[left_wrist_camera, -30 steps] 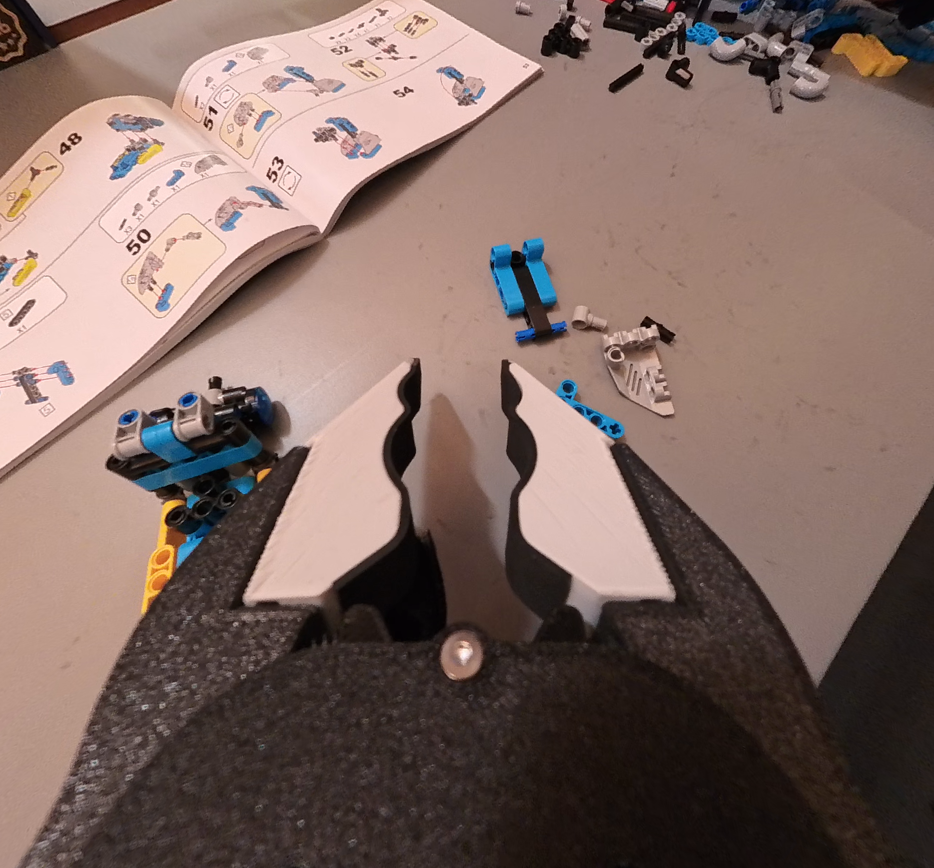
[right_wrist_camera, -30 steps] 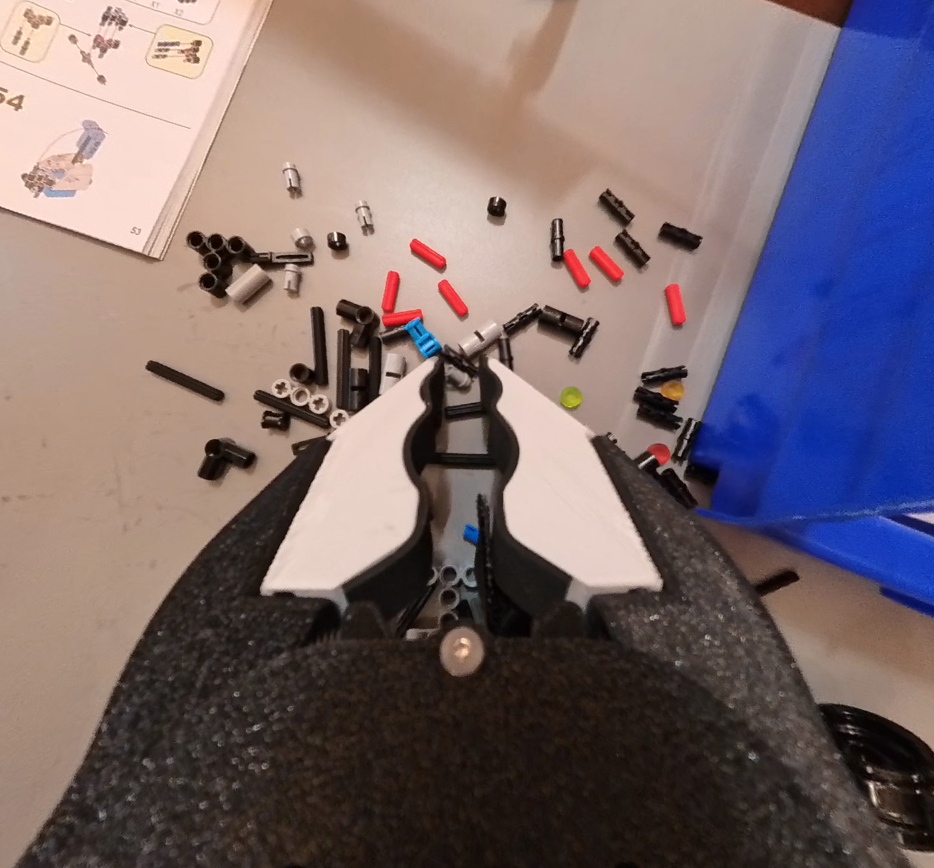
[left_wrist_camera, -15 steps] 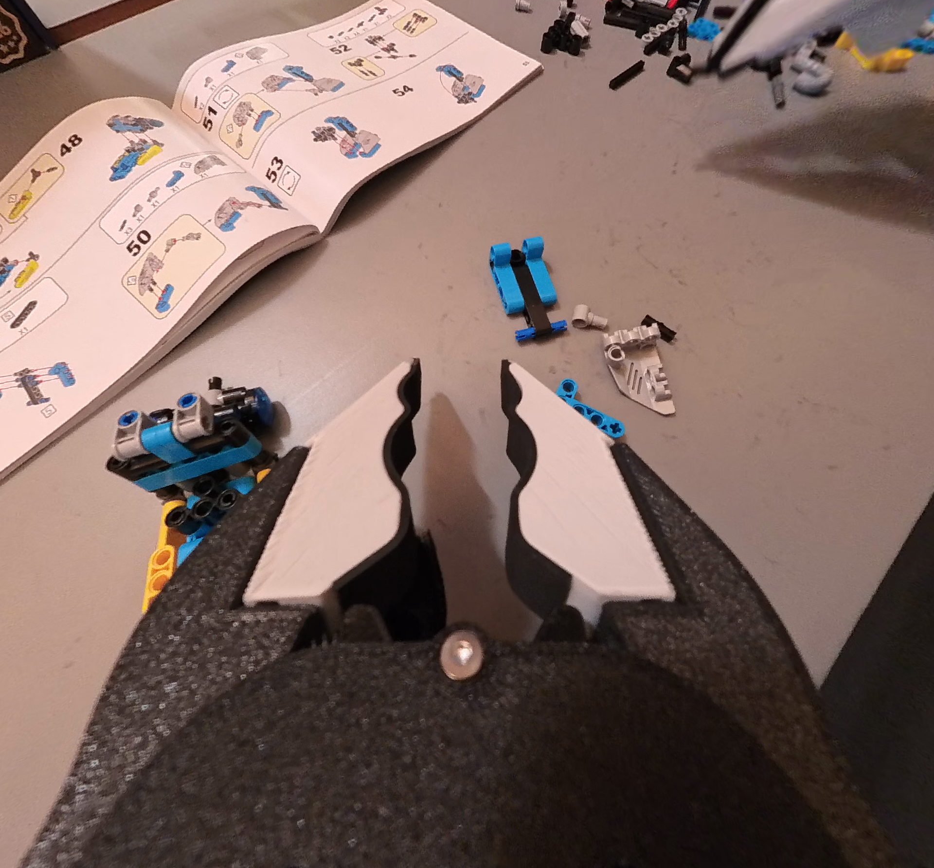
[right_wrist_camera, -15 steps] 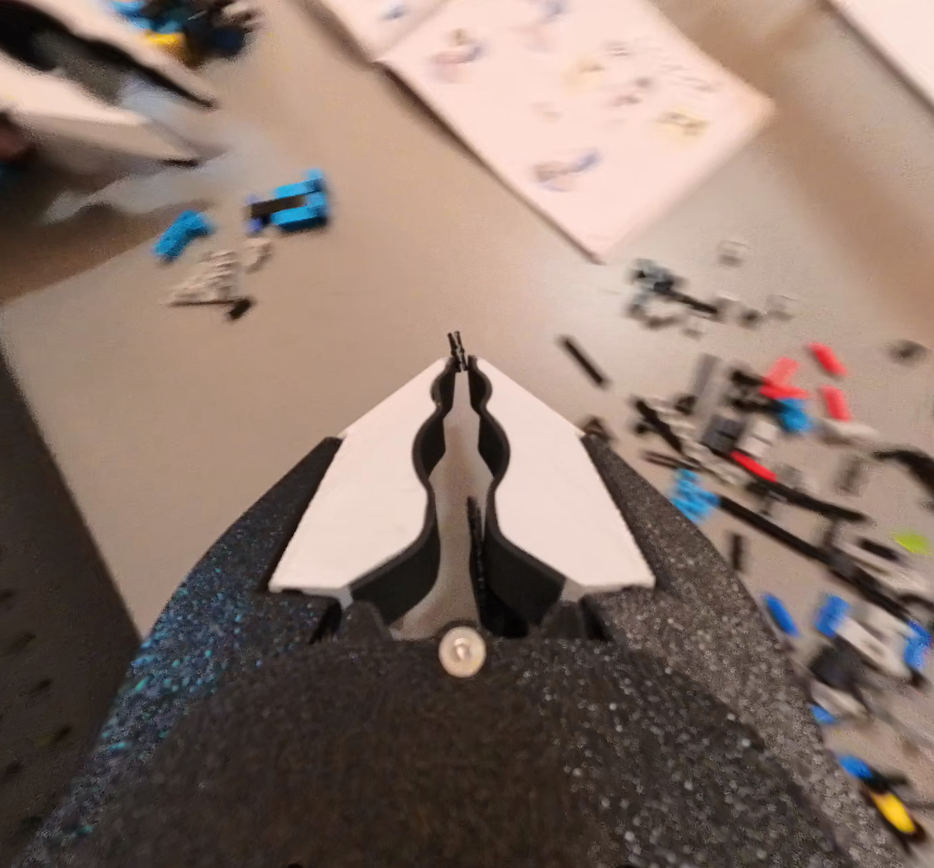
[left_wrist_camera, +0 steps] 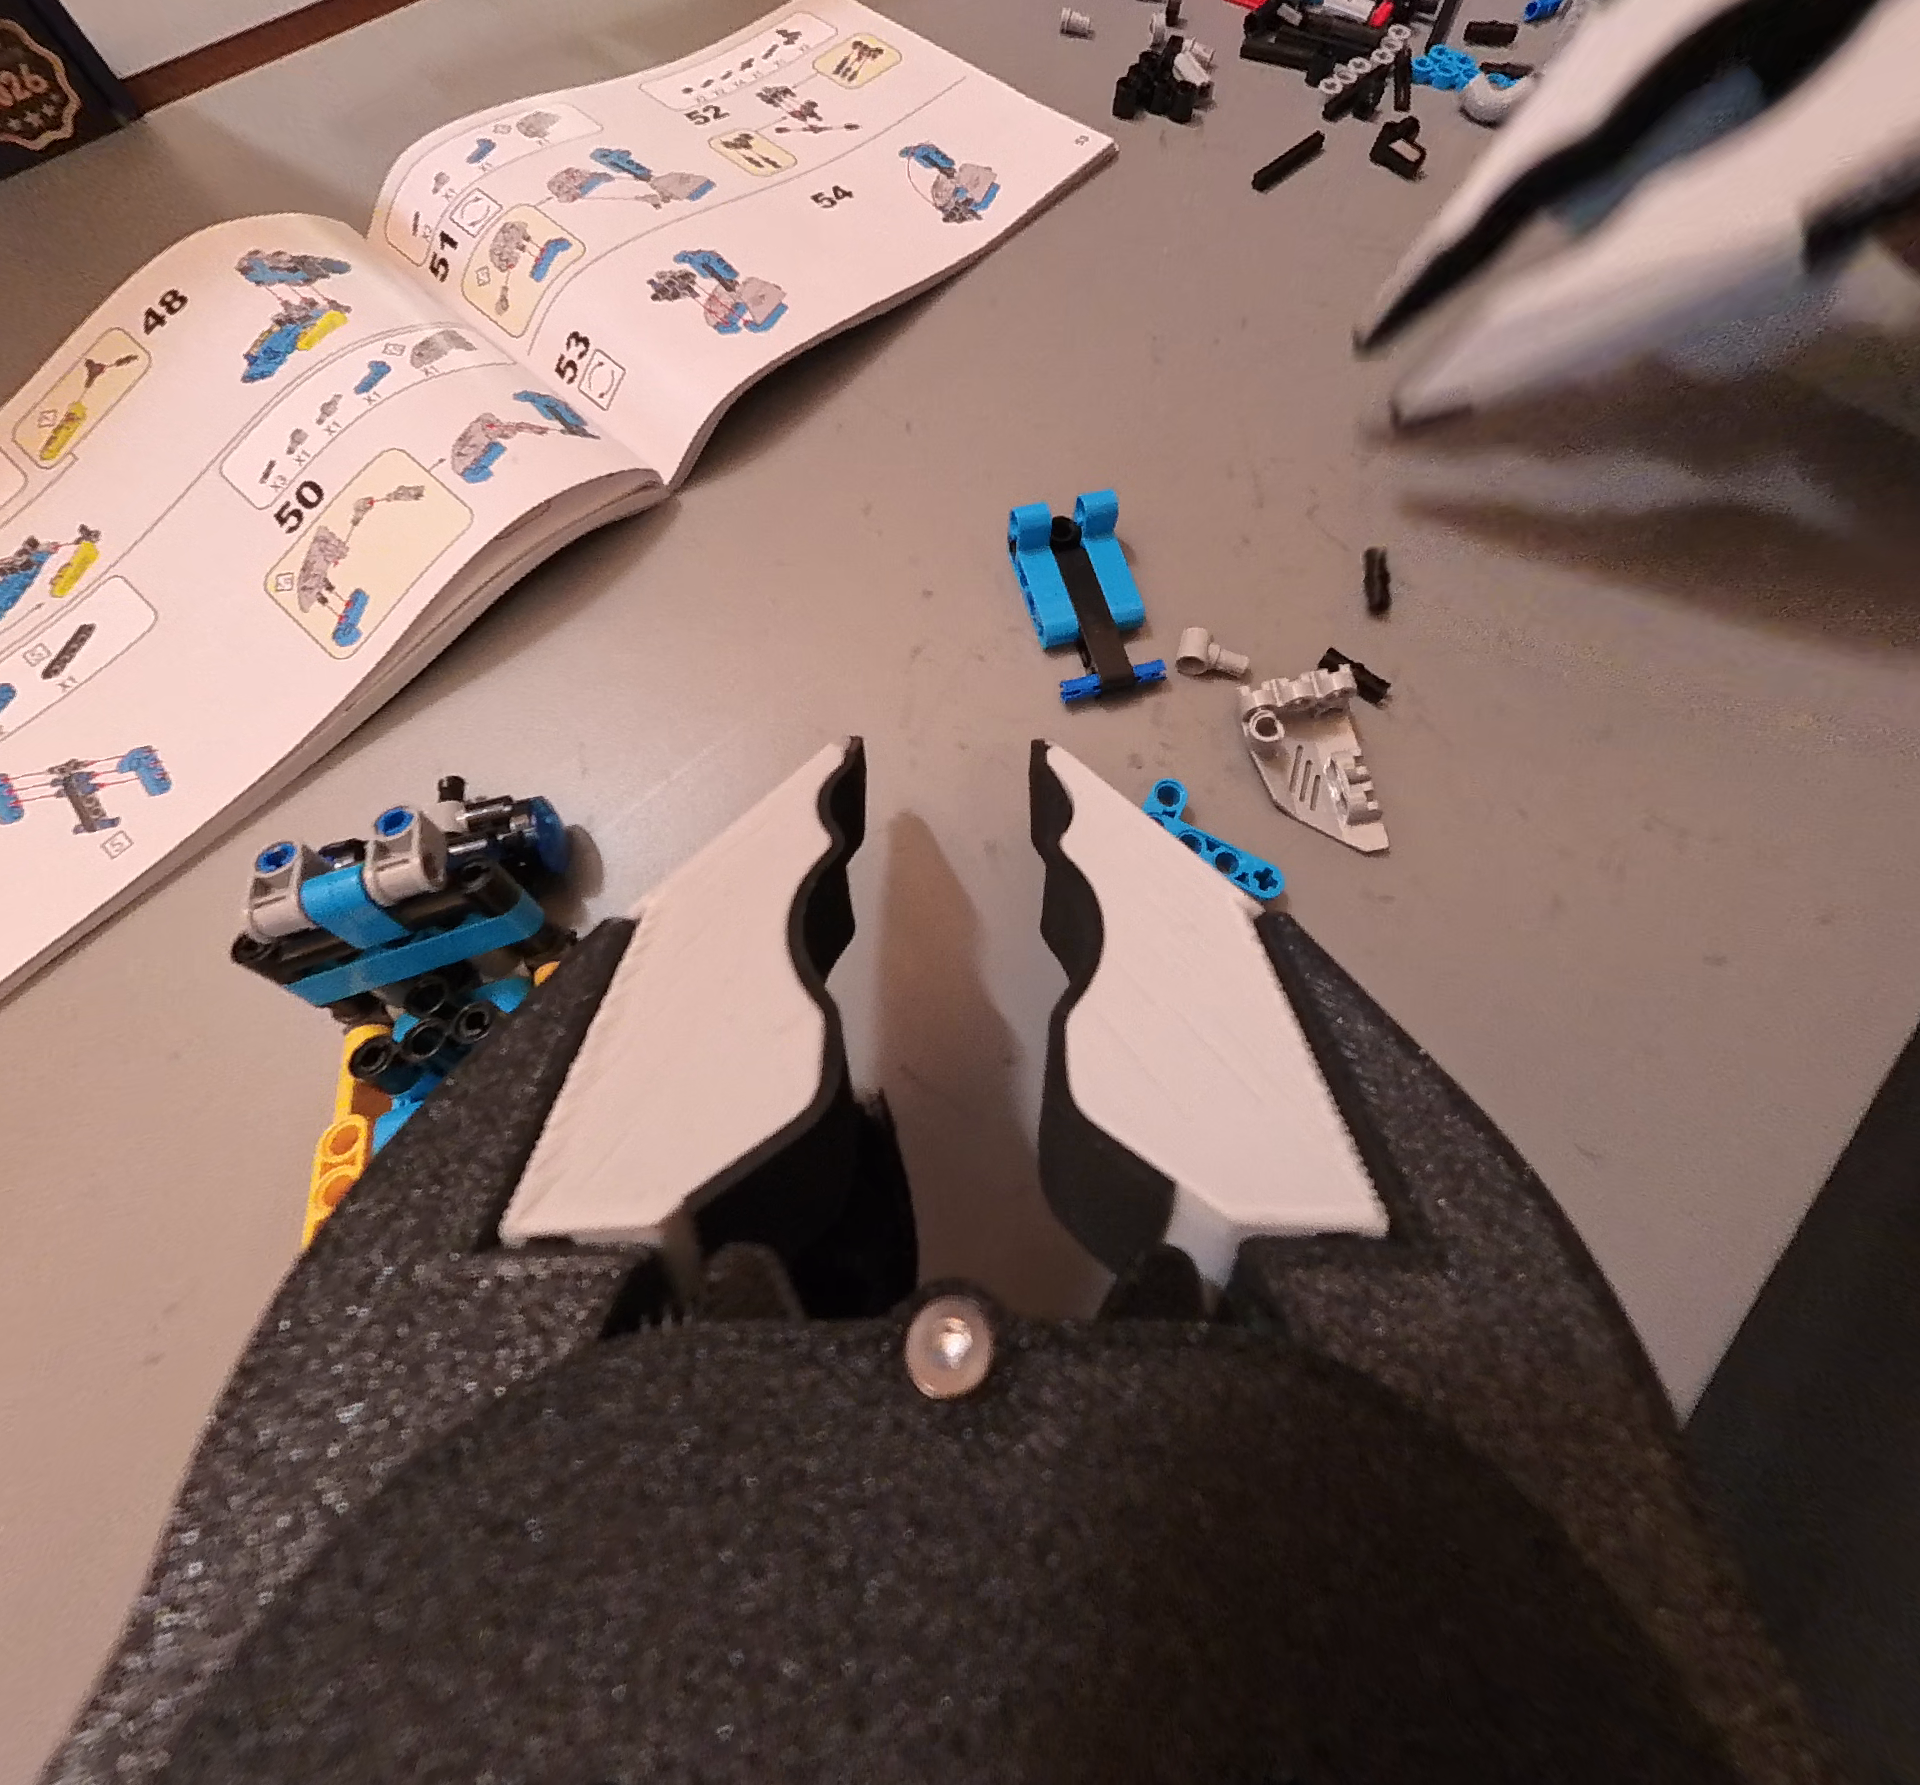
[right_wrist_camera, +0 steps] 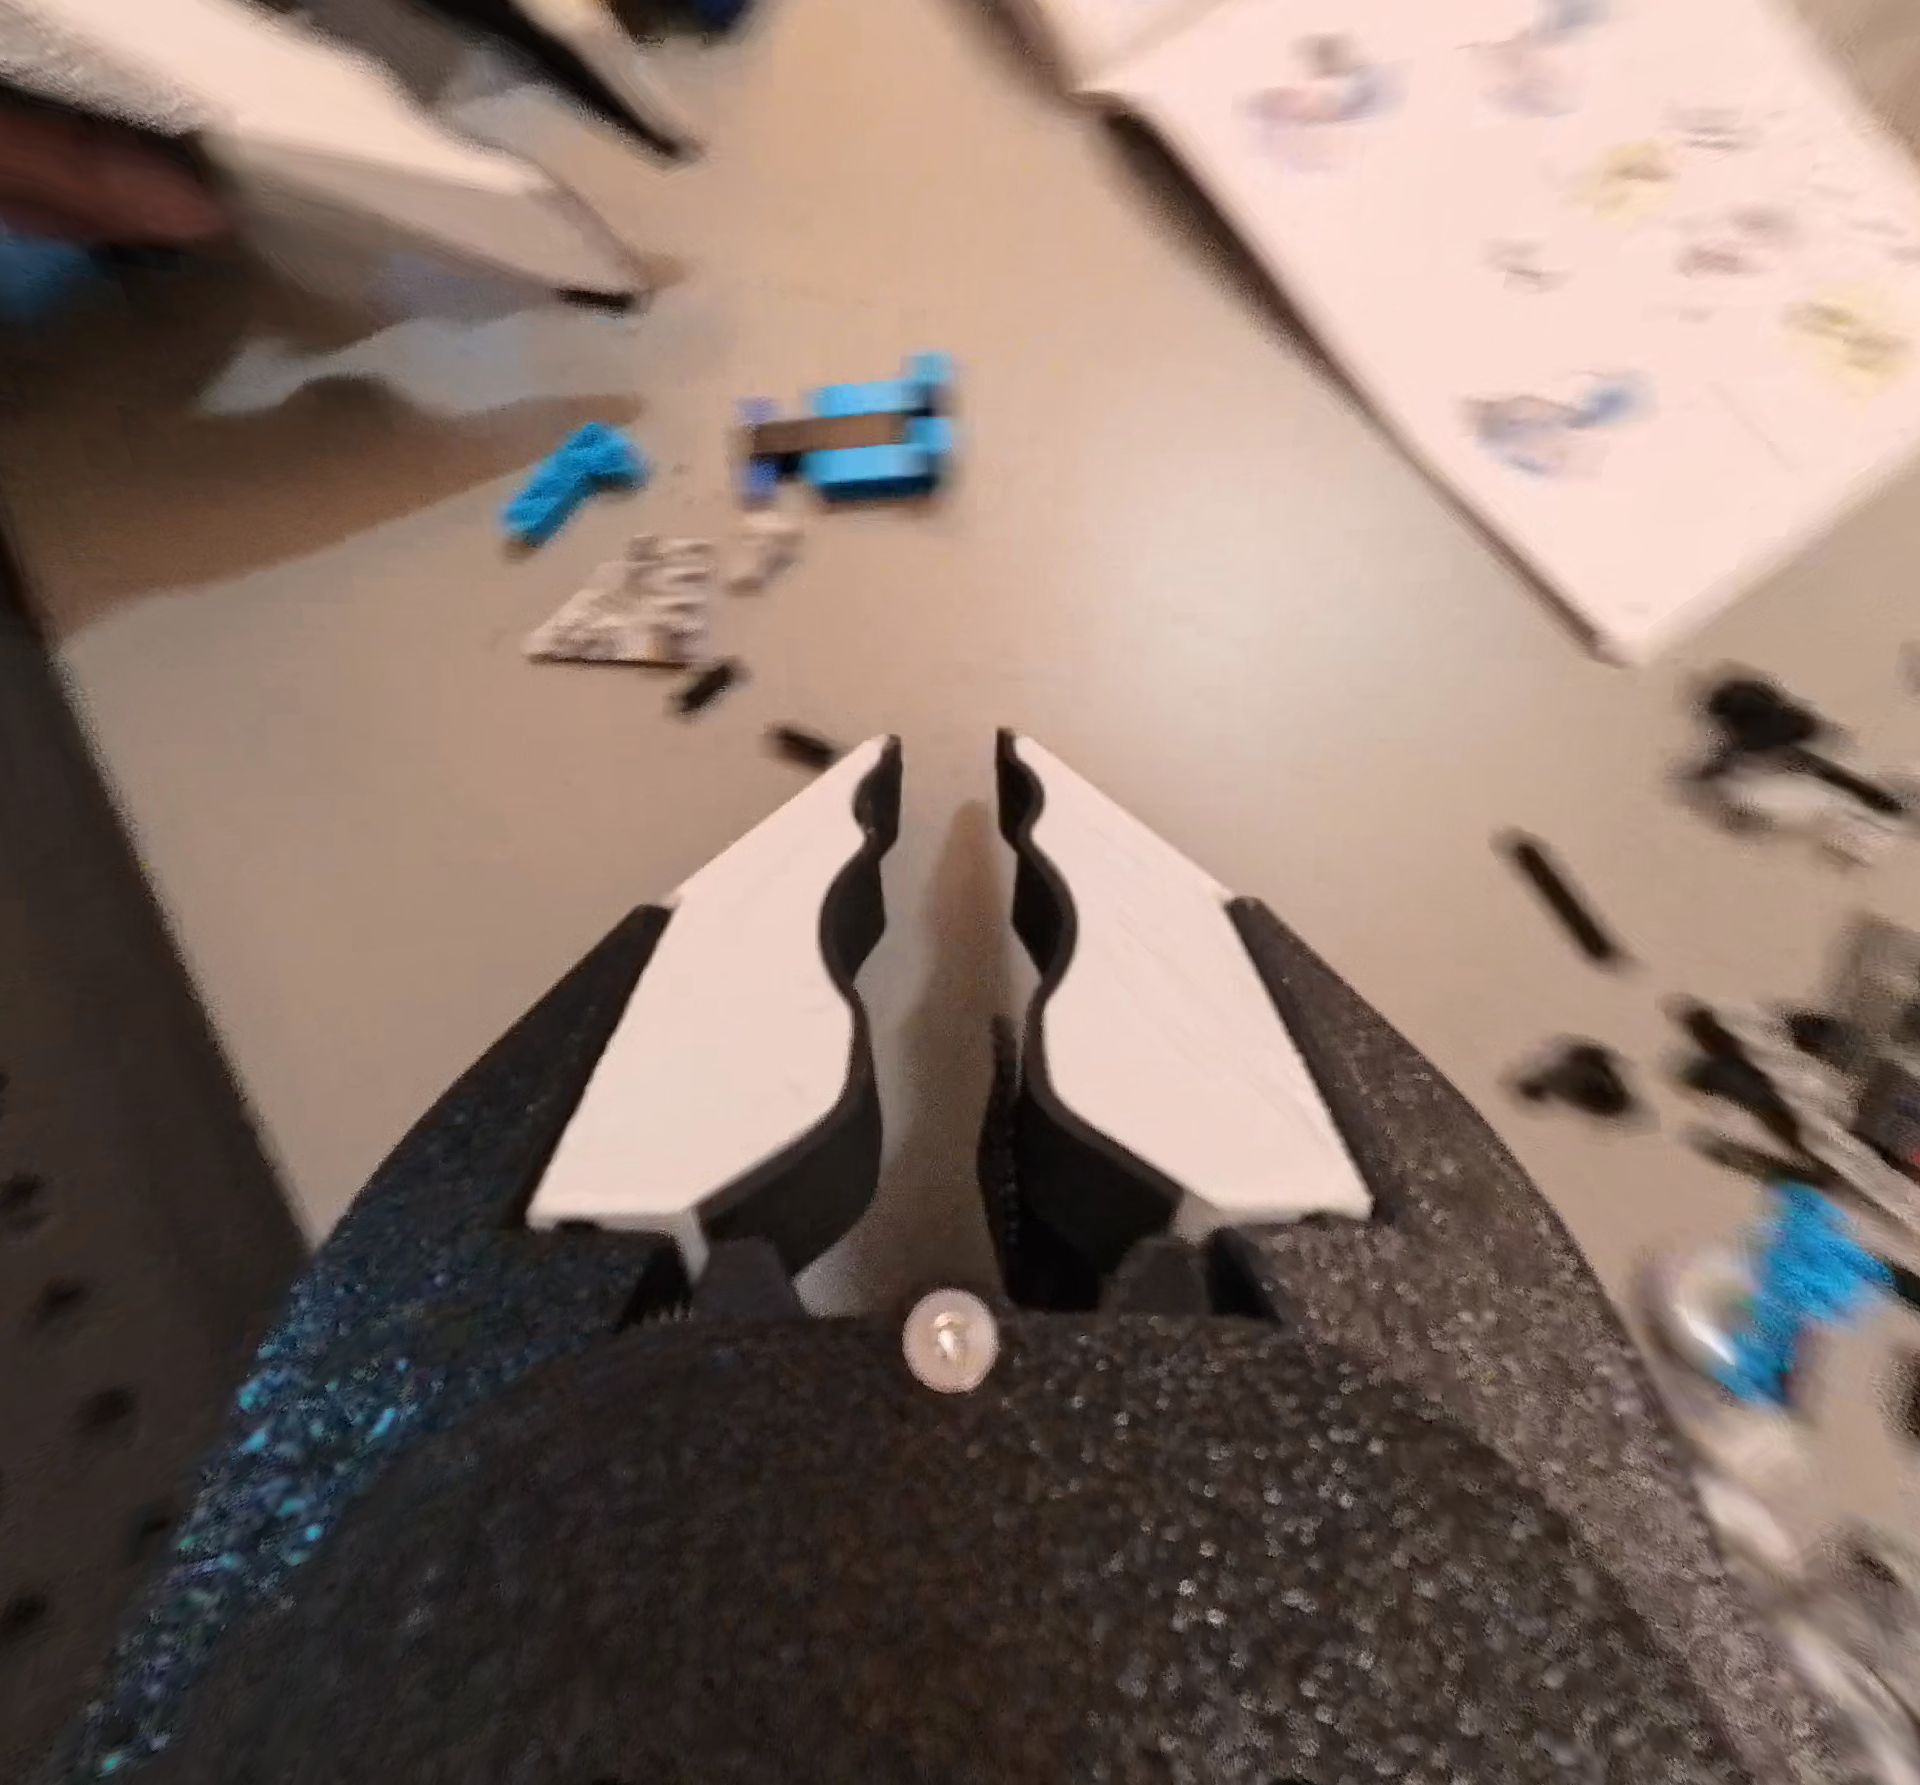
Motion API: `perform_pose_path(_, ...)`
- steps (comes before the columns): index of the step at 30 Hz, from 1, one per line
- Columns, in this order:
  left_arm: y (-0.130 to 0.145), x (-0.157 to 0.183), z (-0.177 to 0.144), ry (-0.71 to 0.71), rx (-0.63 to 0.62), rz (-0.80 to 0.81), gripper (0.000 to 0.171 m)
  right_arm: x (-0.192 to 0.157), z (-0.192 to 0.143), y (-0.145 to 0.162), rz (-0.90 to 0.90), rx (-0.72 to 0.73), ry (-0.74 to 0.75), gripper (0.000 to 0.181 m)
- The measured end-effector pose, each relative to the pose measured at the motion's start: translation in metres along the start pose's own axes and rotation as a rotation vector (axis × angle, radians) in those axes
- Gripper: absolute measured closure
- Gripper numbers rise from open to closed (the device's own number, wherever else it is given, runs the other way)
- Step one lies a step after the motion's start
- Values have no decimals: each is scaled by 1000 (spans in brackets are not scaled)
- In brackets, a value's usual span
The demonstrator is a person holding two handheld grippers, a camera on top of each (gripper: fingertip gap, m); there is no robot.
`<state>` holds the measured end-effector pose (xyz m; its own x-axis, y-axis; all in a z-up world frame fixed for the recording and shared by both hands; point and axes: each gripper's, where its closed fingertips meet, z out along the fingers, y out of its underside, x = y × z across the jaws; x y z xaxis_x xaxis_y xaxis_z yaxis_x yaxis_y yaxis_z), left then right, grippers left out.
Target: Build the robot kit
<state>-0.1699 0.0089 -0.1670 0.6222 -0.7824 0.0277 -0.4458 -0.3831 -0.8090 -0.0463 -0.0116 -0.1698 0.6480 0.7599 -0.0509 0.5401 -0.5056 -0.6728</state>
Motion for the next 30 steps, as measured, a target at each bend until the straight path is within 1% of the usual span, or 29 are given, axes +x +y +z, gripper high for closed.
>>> perform_pose_path(1, 0, 0, 0, 0, -1, 2, 140, 28, -8, 1, 48, 0, 81, 163)
perform_pose_path(3, 0, 1, 0, 1, -1, 9, 140, 100, -31, 10, 157, -7, 289, 159)
perform_pose_path(4, 0, 1, 0, 0, -2, 12, 140, 138, -43, 19, 217, -12, 394, 157)
perform_pose_path(5, 1, 2, 0, 0, -3, 15, 140, 169, -53, 31, 272, -24, 465, 151)
perform_pose_path(7, 1, 2, 0, 0, -4, 16, 140, 208, -60, 51, 380, -41, 479, 159)
perform_pose_path(9, 1, 1, 0, 0, -3, 8, 140, 227, -63, 59, 448, -22, 459, 160)
perform_pose_path(11, 1, 0, 0, 2, -3, -4, 140, 235, -67, 61, 451, -3, 462, 167)
perform_pose_path(13, 1, 0, 1, 5, -7, -9, 140, 233, -65, 64, 451, -9, 442, 176)
perform_pose_path(15, 2, 0, 1, 6, -12, -4, 140, 233, -64, 68, 438, -31, 446, 176)
perform_pose_path(17, 2, 1, 2, 7, -16, 3, 140, 227, -60, 65, 433, -17, 409, 175)
perform_pose_path(20, 2, 1, 1, 8, -13, 1, 140, 223, -56, 65, 422, -33, 394, 169)
perform_pose_path(22, 2, 1, 1, 8, -11, -1, 140, 227, -55, 71, 404, -66, 433, 167)
perform_pose_path(23, 2, 1, 1, 8, -10, -1, 140, 227, -55, 70, 398, -56, 435, 174)
perform_pose_path(24, 2, 1, 1, 8, -10, -1, 140, 227, -55, 71, 395, -59, 434, 176)
perform_pose_path(27, 2, 1, 1, 7, -9, 0, 140, 226, -56, 70, 392, -68, 437, 177)
perform_pose_path(29, 2, 1, 1, 7, -9, -1, 140, 220, -60, 61, 367, -49, 443, 177)
perform_pose_path(30, 2, 1, 1, 6, -8, -1, 140, 212, -62, 52, 350, -24, 422, 177)
